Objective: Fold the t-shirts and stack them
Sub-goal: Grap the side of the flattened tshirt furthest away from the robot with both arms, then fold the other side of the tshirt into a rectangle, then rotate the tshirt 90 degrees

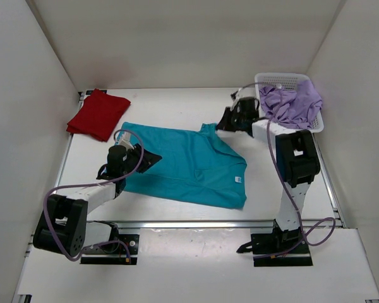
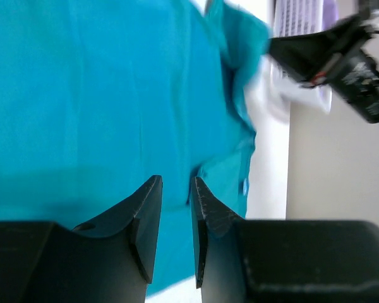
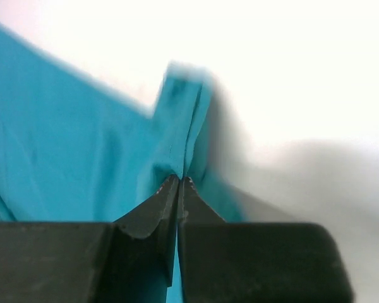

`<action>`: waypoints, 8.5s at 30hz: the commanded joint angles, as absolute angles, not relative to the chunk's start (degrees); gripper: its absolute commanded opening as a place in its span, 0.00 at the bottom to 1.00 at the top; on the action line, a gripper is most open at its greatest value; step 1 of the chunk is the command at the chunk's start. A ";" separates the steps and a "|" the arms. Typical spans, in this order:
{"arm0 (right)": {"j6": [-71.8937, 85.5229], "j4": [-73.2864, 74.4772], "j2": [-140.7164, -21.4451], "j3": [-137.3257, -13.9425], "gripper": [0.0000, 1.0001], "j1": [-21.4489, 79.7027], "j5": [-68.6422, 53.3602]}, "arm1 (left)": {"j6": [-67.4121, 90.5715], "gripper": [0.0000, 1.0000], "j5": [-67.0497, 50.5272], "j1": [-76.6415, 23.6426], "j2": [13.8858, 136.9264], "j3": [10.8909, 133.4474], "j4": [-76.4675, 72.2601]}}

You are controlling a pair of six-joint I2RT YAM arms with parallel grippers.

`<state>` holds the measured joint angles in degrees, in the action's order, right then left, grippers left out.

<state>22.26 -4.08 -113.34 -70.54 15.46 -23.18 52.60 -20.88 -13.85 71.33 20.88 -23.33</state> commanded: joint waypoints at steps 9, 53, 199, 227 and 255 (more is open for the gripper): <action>-3.49 46.27 -143.92 -140.62 0.00 12.82 -9.69 | 51.77 0.36 -14.42 -3.88 80.49 32.42 -20.13; 5.44 44.91 -158.91 -161.63 0.00 6.94 -24.96 | 31.64 0.51 6.51 2.63 134.91 113.03 29.27; 20.04 -2.28 -87.01 -39.38 0.00 14.86 -4.03 | 51.86 0.22 -14.25 4.74 82.02 27.43 -16.71; 27.59 -5.97 -86.23 -35.78 0.00 10.63 -4.05 | 60.55 0.19 -18.19 4.83 89.49 21.21 -29.60; 24.26 8.69 -118.55 -78.88 0.00 16.79 -10.10 | 41.32 0.31 -18.10 -14.23 57.57 23.90 -6.61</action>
